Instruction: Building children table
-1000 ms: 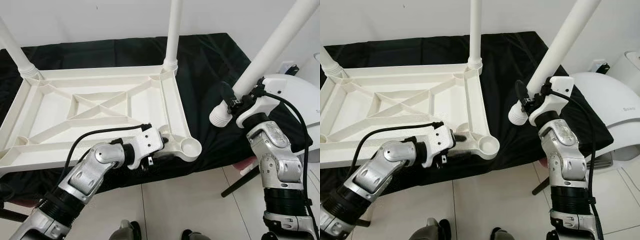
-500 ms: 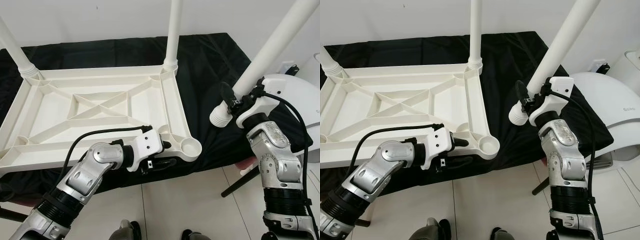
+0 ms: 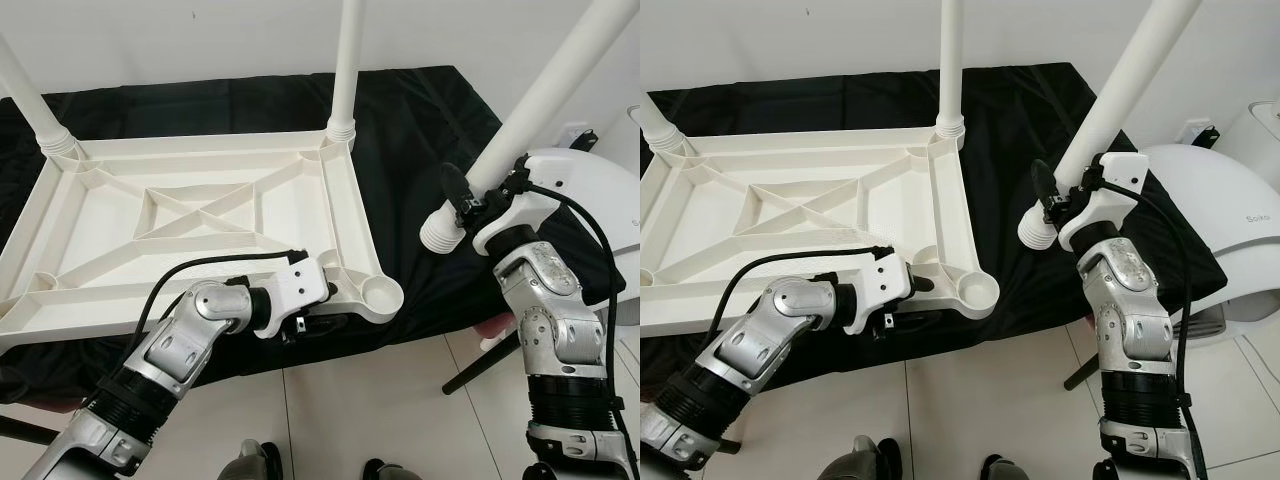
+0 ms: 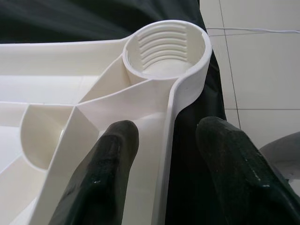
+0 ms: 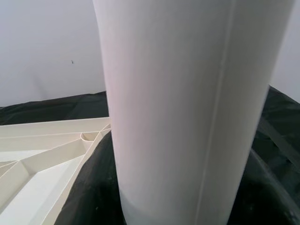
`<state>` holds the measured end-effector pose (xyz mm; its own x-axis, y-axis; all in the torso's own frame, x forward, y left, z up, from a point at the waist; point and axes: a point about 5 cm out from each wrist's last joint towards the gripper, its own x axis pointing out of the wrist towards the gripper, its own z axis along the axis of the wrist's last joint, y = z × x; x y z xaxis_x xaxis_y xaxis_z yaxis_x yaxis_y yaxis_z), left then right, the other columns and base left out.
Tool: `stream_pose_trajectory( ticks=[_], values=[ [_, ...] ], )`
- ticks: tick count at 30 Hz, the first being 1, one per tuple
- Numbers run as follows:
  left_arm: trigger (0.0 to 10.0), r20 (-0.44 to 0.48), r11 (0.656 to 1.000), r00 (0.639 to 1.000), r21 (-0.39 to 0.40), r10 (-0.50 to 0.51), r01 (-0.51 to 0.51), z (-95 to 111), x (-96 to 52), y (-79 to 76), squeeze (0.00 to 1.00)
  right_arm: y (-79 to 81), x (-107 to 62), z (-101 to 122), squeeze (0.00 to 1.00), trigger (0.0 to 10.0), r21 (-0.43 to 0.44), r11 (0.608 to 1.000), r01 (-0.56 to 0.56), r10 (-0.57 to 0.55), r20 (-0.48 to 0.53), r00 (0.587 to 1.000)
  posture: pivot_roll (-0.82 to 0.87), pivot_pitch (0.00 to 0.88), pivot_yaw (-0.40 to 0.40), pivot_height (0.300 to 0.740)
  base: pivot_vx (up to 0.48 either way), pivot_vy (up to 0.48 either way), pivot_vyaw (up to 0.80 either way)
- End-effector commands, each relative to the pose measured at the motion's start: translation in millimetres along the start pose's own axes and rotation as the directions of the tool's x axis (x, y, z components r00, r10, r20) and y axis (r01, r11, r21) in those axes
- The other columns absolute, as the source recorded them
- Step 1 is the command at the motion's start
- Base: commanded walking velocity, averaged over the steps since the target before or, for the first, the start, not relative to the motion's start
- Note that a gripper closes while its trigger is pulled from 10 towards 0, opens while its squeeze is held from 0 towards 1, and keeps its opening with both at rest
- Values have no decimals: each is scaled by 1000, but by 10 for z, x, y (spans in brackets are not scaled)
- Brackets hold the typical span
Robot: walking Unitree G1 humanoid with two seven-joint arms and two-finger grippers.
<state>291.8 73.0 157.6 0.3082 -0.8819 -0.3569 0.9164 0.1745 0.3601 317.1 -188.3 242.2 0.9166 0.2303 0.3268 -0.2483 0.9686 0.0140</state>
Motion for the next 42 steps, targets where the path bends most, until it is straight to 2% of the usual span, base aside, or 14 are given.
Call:
stream_pose_trajectory(
  ticks=[1,6,7,13,29,30,31,32,33,42],
  values=[
    [10000,-50,998,997,-19,65,-66,-88,21,10,0,-12,22,101,0,10000,-12,1000,-3,4,41,999,-32,156,35,740,0,0,0],
    [10000,-64,998,997,-33,50,-52,-101,29,7,0,-9,20,105,0,10000,-11,1000,-3,3,43,999,-31,158,38,740,0,0,0],
    [10000,-98,999,995,-47,19,-24,-152,45,-36,0,-1,15,105,0,10000,-11,1000,-6,6,43,999,-31,159,40,740,0,0,0],
    [10000,-139,998,990,-64,-15,6,-199,61,-85,0,9,9,110,0,10000,-12,1000,-12,13,44,999,-31,159,42,740,0,0,0],
    [10000,-199,993,975,-91,-96,79,-189,106,-167,0,22,15,121,0,10000,-12,1000,-17,17,49,999,-31,160,47,740,0,0,0],
    [7725,-199,992,975,-91,-101,84,-186,106,-169,0,23,15,123,0,10000,-12,1000,-16,17,50,999,-32,160,48,740,0,0,0],
    [3843,-204,992,973,-84,-108,93,-187,105,-173,0,24,12,124,0,10000,-11,1000,-16,17,50,999,-32,160,48,740,0,0,0],
    [2941,-205,992,972,-83,-114,99,-187,105,-176,0,25,9,125,0,10000,-12,1000,-17,18,50,999,-32,160,49,740,0,0,0],
    [0,-204,991,972,-84,-119,104,-187,103,-180,0,26,7,126,0,10000,-11,1000,-18,19,50,999,-32,161,50,740,0,0,0],
    [0,-214,991,969,-83,-125,110,-188,87,-183,0,72,-9,145,0,10000,-11,997,-70,70,53,996,-33,160,49,740,0,0,0]
  ],
)
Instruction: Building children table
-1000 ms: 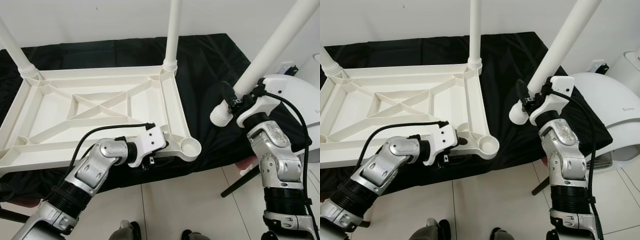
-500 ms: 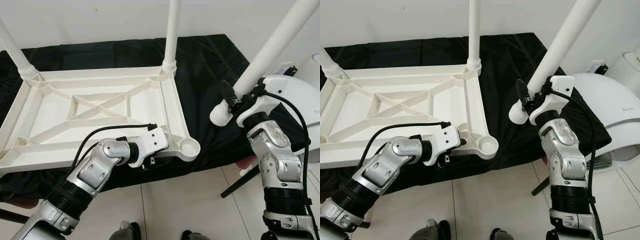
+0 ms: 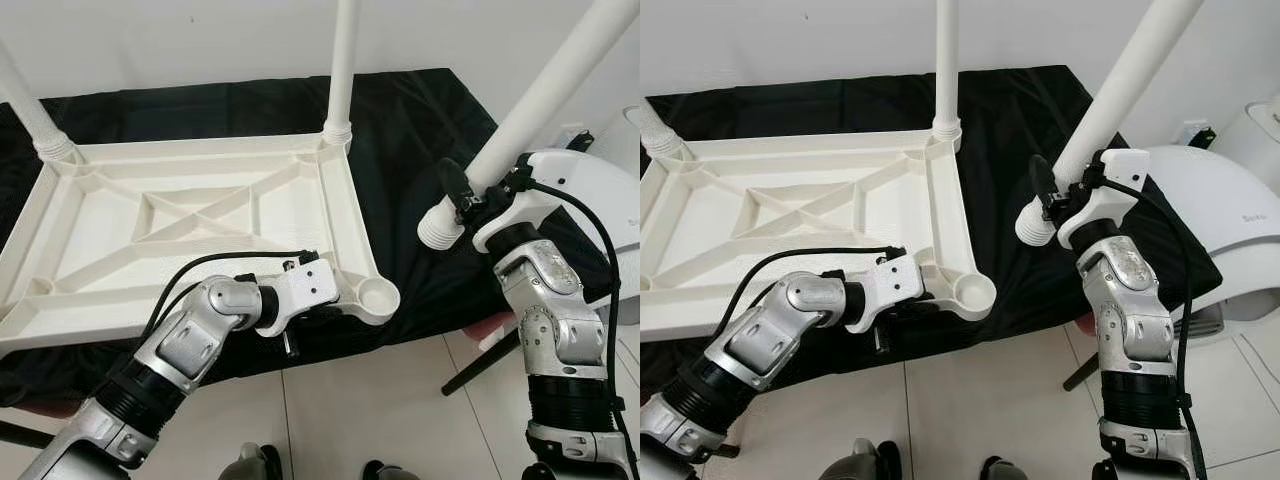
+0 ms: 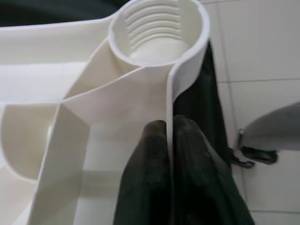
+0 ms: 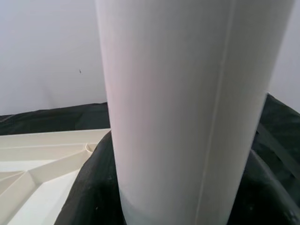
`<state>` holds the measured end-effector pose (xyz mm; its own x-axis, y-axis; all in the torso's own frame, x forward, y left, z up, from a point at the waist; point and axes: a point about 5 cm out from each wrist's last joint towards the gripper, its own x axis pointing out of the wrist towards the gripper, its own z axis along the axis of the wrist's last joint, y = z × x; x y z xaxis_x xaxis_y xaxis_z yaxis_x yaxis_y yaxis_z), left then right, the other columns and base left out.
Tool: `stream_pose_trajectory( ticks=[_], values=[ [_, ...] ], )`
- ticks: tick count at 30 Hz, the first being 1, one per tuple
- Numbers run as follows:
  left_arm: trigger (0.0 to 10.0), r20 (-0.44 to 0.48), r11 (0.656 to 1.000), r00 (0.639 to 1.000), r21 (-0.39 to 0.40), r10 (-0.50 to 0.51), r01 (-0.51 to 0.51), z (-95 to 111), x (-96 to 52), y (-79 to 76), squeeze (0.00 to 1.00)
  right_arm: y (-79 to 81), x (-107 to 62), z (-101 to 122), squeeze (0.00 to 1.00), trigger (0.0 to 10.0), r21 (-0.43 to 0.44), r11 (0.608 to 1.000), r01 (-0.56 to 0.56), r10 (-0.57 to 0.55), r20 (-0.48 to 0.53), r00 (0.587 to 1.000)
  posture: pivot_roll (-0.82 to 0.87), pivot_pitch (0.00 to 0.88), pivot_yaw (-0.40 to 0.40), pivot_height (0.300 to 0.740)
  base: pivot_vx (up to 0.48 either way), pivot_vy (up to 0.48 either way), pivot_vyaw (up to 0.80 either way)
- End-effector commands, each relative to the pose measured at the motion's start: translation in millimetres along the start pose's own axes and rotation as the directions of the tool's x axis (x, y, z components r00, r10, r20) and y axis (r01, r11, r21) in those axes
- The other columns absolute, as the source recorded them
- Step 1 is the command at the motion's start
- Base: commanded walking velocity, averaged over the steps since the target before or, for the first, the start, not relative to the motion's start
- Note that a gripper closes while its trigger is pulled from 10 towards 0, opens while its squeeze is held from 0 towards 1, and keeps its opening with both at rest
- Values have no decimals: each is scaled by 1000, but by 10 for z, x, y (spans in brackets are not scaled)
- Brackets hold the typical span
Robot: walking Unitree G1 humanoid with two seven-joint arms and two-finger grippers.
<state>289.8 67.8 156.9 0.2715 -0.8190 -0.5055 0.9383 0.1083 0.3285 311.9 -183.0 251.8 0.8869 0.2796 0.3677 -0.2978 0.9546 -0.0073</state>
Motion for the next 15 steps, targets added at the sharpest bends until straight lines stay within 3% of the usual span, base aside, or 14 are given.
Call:
stream_pose_trajectory(
  ticks=[1,9,10,15],
  values=[
    [0,-73,996,996,-72,-58,53,-209,81,-154,0,24,-8,44,0,10000,-7,999,-33,33,7,999,-35,159,49,740,0,0,0],
    [39,-102,996,993,-81,-51,42,-281,42,-127,0,166,-117,31,0,10000,31,978,-205,206,-23,978,-45,159,49,740,0,0,0],
    [9647,-111,996,993,-78,-41,33,-296,36,-110,0,193,-140,24,0,10000,38,972,-232,233,-31,972,-47,159,48,740,0,0,0],
    [10000,-130,996,992,-87,-7,-5,-340,3,-33,0,272,-202,15,0,10000,56,951,-304,307,-42,951,-49,158,46,740,0,0,0]
  ],
)
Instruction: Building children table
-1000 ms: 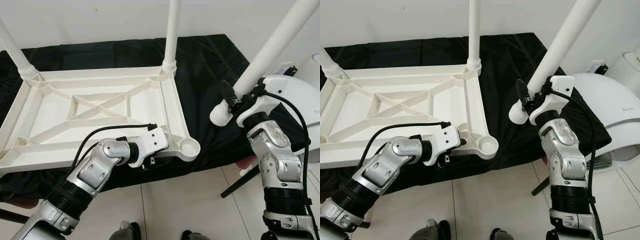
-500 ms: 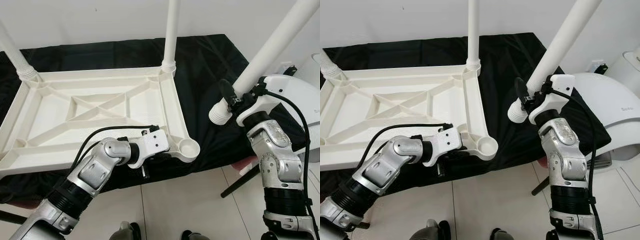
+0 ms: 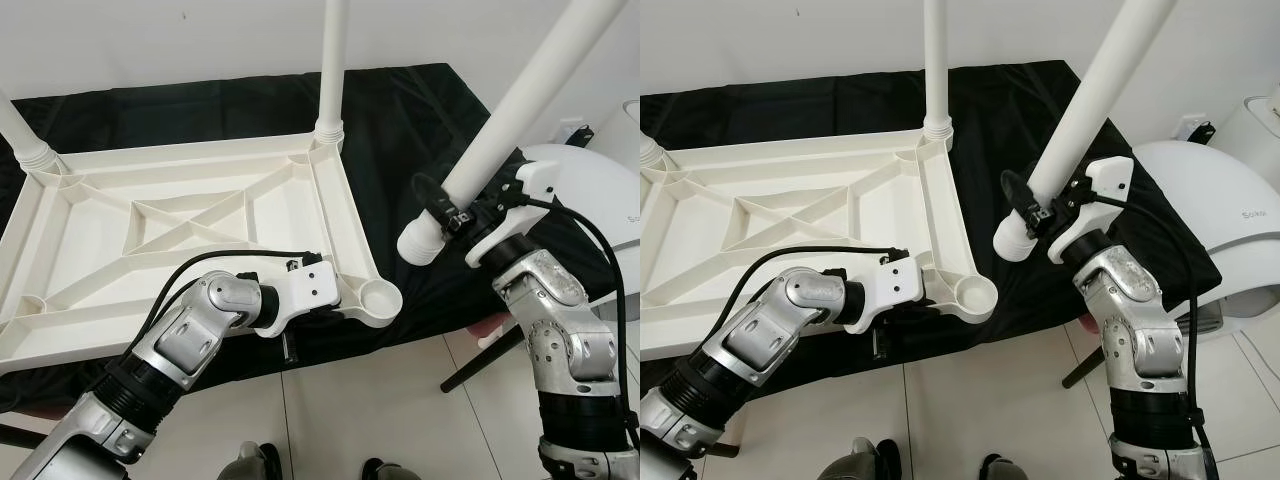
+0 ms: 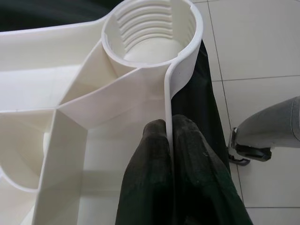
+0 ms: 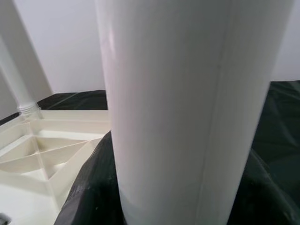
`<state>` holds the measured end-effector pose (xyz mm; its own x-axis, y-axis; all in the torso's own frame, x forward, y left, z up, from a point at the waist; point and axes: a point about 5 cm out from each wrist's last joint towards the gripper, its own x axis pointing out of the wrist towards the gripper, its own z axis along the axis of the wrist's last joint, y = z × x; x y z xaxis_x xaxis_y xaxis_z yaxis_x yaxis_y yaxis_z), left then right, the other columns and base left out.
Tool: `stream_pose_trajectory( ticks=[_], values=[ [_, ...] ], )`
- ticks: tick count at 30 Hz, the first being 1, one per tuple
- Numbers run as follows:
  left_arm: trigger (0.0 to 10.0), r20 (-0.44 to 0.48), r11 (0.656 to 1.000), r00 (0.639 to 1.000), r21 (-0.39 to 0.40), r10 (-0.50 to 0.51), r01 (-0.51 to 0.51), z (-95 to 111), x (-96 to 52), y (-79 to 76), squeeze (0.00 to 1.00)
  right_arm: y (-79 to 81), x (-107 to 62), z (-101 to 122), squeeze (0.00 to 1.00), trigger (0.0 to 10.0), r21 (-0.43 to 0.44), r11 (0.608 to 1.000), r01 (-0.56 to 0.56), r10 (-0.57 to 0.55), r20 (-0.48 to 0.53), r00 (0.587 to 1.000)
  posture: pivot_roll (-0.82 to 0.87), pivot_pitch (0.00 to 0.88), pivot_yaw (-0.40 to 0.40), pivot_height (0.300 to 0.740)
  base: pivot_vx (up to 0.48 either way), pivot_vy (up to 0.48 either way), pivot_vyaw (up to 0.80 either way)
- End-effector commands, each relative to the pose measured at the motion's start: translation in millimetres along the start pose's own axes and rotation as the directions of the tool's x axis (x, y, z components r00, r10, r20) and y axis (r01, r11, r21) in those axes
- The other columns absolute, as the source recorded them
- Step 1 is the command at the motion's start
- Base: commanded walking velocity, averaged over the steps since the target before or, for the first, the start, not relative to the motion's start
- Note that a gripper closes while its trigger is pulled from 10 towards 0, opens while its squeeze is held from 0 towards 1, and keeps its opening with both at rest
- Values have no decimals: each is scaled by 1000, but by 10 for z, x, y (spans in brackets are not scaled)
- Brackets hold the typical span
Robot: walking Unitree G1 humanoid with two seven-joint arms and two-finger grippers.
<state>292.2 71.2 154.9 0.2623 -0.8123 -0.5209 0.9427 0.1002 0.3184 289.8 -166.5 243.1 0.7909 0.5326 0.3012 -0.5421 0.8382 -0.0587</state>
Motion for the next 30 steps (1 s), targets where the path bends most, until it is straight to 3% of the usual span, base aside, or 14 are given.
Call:
stream_pose_trajectory(
  ticks=[1,12,23,30],
  values=[
    [10000,-121,996,993,-84,14,-25,-309,8,-32,0,72,-14,35,0,10000,9,998,-55,54,10,998,-49,158,45,740,0,0,0],
    [10000,-162,995,985,-82,50,-64,-379,-78,70,0,195,-73,74,0,10000,68,981,-182,181,20,983,-47,160,45,740,0,0,0],
    [10000,-181,996,983,-71,43,-56,-432,-166,56,0,167,-145,-17,0,10000,162,959,-232,234,11,972,-39,163,42,740,0,0,0],
    [10000,-196,996,980,-66,41,-55,-469,-253,43,0,156,-160,-154,0,10000,224,919,-324,337,-24,941,-29,167,37,740,0,0,0]
  ],
)
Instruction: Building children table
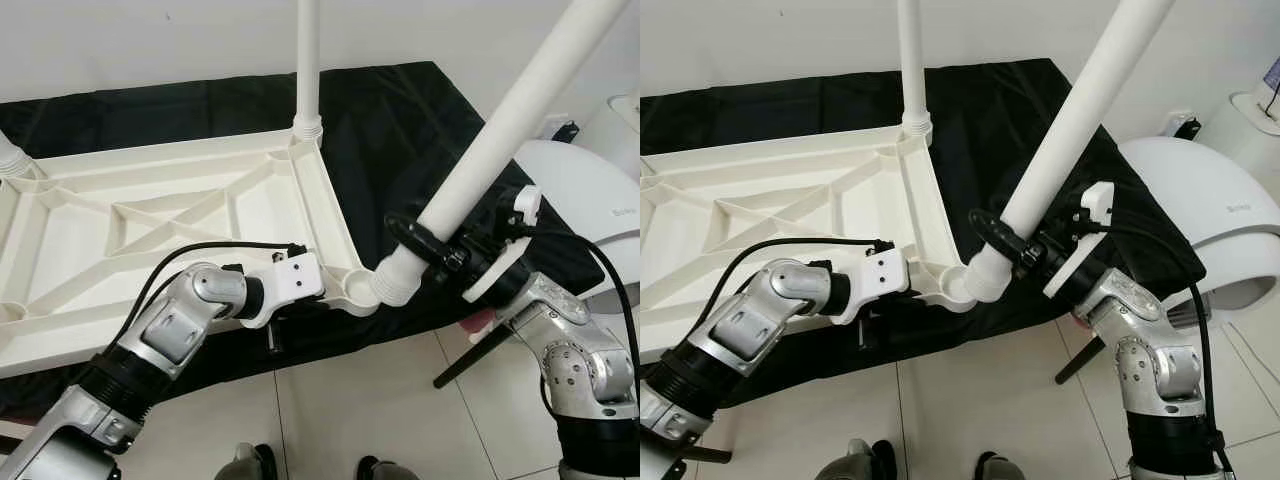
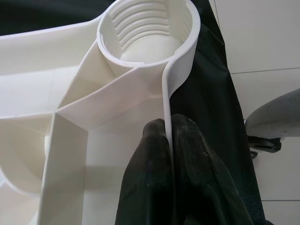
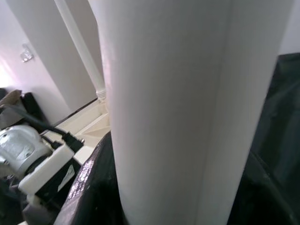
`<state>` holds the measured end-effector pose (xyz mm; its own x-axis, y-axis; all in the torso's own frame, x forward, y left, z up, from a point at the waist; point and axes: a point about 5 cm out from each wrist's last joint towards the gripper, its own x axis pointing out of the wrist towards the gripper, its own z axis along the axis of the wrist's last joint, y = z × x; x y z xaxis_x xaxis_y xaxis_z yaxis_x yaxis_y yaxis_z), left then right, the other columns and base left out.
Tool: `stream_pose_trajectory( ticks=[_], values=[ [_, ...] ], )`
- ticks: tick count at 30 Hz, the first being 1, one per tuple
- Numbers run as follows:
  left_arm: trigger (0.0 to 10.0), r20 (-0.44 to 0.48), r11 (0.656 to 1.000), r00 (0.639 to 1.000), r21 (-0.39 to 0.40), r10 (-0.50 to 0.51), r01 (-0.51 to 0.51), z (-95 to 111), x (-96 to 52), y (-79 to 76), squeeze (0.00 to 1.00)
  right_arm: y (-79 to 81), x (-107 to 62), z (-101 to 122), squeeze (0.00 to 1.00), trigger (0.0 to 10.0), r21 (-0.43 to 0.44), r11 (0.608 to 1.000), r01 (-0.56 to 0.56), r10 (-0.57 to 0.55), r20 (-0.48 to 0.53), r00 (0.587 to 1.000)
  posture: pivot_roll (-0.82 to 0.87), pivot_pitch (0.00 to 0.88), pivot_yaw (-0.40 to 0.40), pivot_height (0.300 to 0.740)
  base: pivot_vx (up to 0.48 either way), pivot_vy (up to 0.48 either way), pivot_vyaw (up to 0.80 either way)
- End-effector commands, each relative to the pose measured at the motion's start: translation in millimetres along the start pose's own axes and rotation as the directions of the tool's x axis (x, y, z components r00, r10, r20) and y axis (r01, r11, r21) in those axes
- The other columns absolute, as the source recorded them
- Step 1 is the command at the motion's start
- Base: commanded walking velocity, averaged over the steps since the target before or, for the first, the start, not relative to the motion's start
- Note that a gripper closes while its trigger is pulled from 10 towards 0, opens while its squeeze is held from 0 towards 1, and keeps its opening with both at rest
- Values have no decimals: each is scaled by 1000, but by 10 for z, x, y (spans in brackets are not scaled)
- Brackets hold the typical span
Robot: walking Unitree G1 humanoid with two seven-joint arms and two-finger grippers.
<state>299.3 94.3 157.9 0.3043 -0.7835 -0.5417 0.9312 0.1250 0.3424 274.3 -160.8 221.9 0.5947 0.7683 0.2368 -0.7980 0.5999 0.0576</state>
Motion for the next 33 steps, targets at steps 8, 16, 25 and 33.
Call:
stream_pose_trajectory(
  ticks=[8,16,25,33],
  values=[
    [10000,-150,997,989,-72,-8,-3,-333,-74,-102,0,-60,43,-36,0,10000,19,998,-64,64,-17,998,-19,172,28,740,0,0,0],
    [10000,-140,998,990,-66,-15,6,-297,-84,-144,0,-174,277,-23,0,10000,43,994,-102,100,32,994,-4,168,16,740,0,0,0],
    [10000,-133,998,991,-57,-17,10,-252,-76,-150,0,-108,451,-65,0,10000,56,980,-192,191,34,981,3,168,15,740,0,0,0],
    [10000,-132,998,991,-57,-13,6,-239,-81,-158,0,-78,474,-240,0,10000,67,970,-233,235,-15,972,2,168,12,740,0,0,0]
  ],
)
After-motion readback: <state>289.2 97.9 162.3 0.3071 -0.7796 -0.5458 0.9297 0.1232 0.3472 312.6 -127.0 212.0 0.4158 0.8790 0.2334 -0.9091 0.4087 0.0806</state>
